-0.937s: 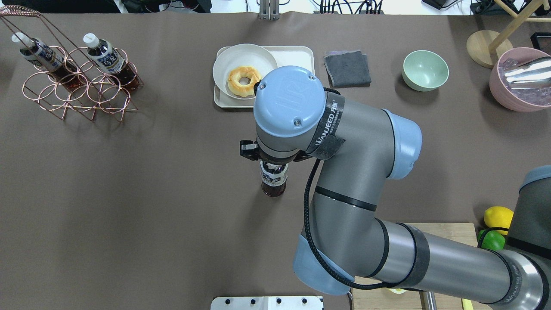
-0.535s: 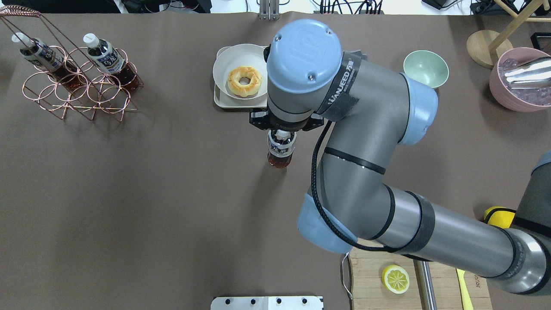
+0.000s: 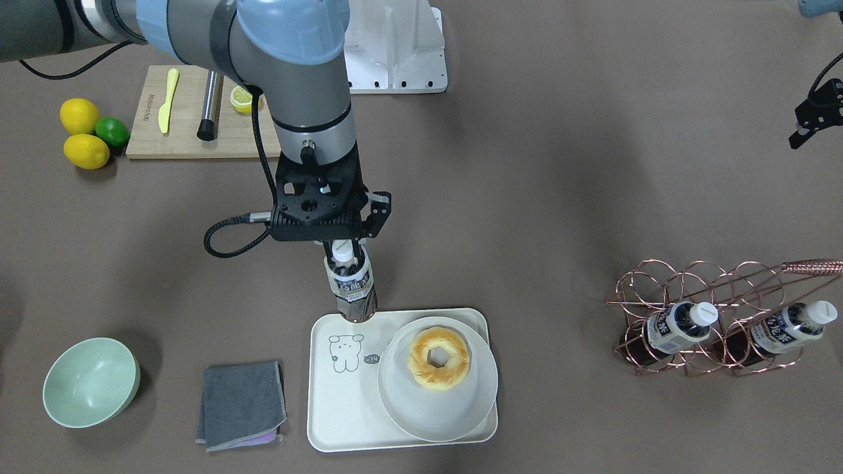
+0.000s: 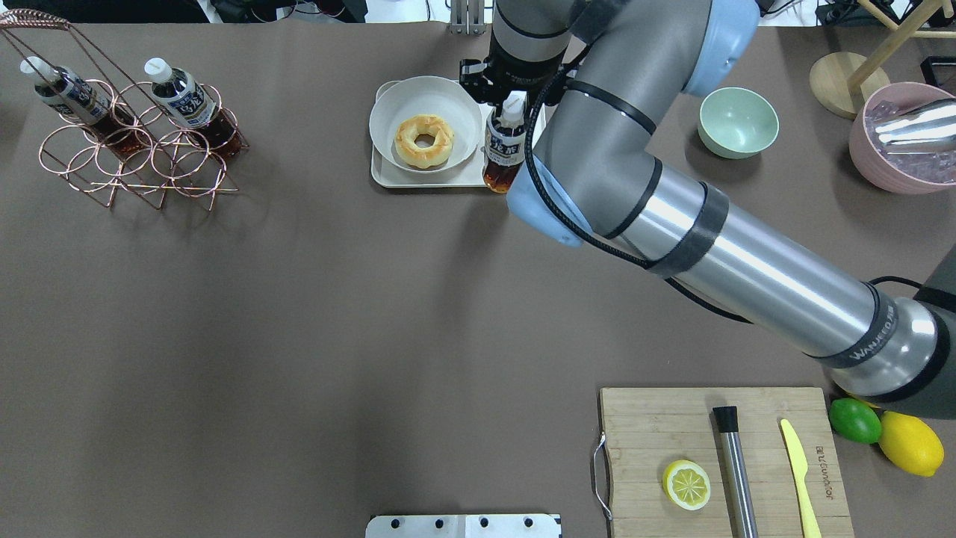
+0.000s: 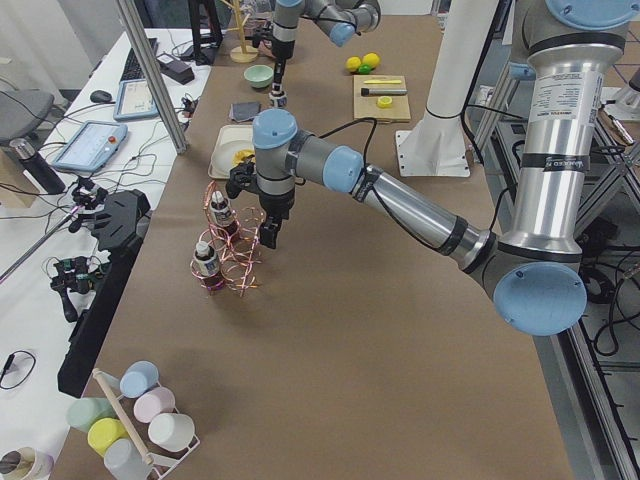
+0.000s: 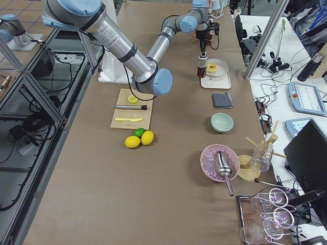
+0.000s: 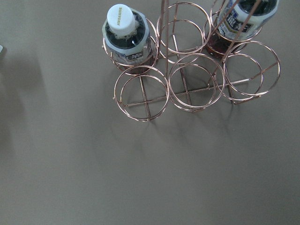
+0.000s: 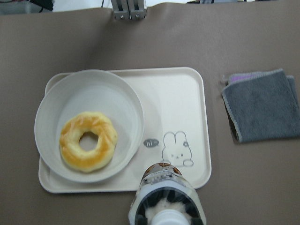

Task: Place tea on tray
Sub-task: 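Lift the bottle with the right gripper and carry it onto the tray, then lower the bottle onto the tray beside the bowl and open the right gripper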

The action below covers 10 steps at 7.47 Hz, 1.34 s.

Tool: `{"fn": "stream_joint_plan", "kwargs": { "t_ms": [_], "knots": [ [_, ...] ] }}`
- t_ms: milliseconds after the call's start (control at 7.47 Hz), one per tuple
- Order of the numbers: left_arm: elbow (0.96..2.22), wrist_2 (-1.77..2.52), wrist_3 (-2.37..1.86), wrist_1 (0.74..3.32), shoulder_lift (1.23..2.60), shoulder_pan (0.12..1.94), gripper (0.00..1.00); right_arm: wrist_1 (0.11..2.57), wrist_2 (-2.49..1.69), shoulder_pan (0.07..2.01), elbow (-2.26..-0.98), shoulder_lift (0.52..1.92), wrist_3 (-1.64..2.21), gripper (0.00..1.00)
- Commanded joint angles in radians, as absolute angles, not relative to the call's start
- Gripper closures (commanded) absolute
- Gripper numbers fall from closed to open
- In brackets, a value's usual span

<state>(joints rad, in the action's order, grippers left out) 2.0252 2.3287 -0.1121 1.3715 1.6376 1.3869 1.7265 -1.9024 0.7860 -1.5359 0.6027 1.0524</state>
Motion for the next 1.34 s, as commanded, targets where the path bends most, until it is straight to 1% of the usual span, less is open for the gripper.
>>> {"fn": "stream_joint_plan", "kwargs": {
  "t_ms": [0, 268, 535, 1205],
  "knots": [
    [2.031, 2.332, -0.112, 1.371, 1.635, 1.388, 0.04, 1.589, -1.924, 0.862, -1.268, 0.500, 0.987, 1.00],
    [2.034, 2.332, -0.114, 1.371, 1.635, 1.391, 0.04, 1.572, -1.933, 0.882, -1.185, 0.470, 0.927, 1.00],
    [2.039, 2.333, -0.117, 1.371, 1.635, 1.391, 0.03, 1.514, -1.933, 0.882, -1.134, 0.466, 0.928, 1.00],
    [2.045, 2.376, -0.121, 1.371, 1.637, 1.391, 0.03, 1.500, -1.934, 0.884, -1.123, 0.472, 0.931, 1.00]
  ]
}}
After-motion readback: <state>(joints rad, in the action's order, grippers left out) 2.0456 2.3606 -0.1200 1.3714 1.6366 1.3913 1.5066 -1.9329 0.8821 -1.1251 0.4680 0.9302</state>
